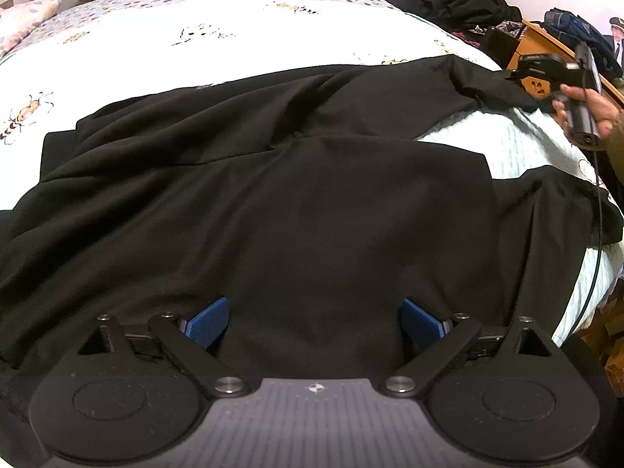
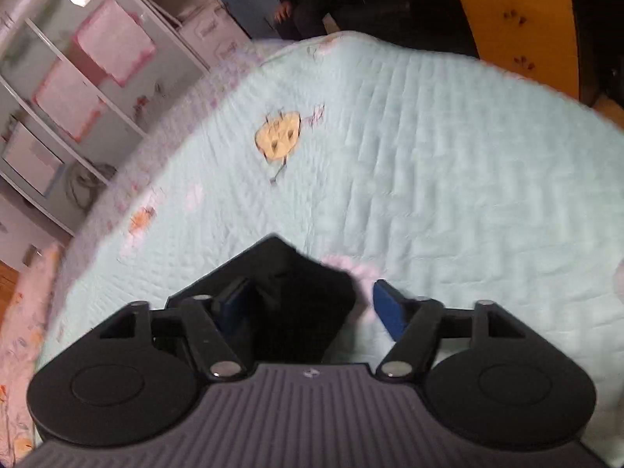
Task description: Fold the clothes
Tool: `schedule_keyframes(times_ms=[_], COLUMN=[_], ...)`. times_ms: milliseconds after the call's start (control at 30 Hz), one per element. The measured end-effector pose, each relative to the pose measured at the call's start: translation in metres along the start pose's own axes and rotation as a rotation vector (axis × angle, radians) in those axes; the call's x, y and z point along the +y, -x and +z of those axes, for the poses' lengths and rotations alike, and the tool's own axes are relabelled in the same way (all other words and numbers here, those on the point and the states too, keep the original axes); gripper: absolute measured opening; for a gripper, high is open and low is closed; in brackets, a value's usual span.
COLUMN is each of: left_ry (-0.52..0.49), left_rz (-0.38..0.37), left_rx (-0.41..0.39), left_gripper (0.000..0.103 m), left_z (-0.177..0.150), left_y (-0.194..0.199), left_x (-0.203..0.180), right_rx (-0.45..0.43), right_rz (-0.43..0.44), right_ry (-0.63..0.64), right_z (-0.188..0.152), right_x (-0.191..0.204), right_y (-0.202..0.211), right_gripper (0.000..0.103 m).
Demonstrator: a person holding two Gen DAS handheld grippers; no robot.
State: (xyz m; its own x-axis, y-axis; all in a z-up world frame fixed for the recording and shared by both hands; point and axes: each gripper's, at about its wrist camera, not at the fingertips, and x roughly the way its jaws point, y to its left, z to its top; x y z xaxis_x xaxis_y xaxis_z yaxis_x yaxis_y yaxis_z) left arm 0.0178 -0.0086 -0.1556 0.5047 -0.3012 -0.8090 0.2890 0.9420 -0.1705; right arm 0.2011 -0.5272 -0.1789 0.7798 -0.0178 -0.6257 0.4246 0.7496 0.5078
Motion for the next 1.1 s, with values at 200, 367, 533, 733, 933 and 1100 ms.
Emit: schedule_keyframes(times_ms=[200, 367, 533, 733, 933, 1100], left_ry=[0.004, 0.019, 0.040, 0.047, 0.035, 0.044], left_rz=[-0.006, -0.023, -0.041, -0.046, -0.042, -0.039], left_rx=[-0.001, -0.008, -0.012, -0.018, -0.015, -0.009], left_gripper=[0.097, 0.097, 0.097, 0.097, 0.097, 0.097], left_z=[0.000, -0.001, -0.002, -0.003, -0.003, -0.003], left_y=[0.001, 0.005, 0.009, 0.012, 0.012, 0.010], left_x=[0.001, 0.004, 0.008, 0.008, 0.005, 0.009], right_rx=[0.052, 0.252, 0.268, 0.065, 0.037, 0.140], right_rz=[0.277, 0.300, 0.327, 0.123, -0.016, 0.049], right_ry=[0.830, 1.079, 0.828, 1.001, 1.235, 1.032], right_z=[-0.066, -0.161, -0.165, -0.180, -0.207, -0.174], right_x=[0.121, 0.119, 0.071, 0.081, 0.118, 0.107], right_y=[0.041, 0.078, 0.113, 0.131, 0.101, 0.077], right_gripper=[0.028, 0.050, 0.057, 0.049, 0.041, 0.041])
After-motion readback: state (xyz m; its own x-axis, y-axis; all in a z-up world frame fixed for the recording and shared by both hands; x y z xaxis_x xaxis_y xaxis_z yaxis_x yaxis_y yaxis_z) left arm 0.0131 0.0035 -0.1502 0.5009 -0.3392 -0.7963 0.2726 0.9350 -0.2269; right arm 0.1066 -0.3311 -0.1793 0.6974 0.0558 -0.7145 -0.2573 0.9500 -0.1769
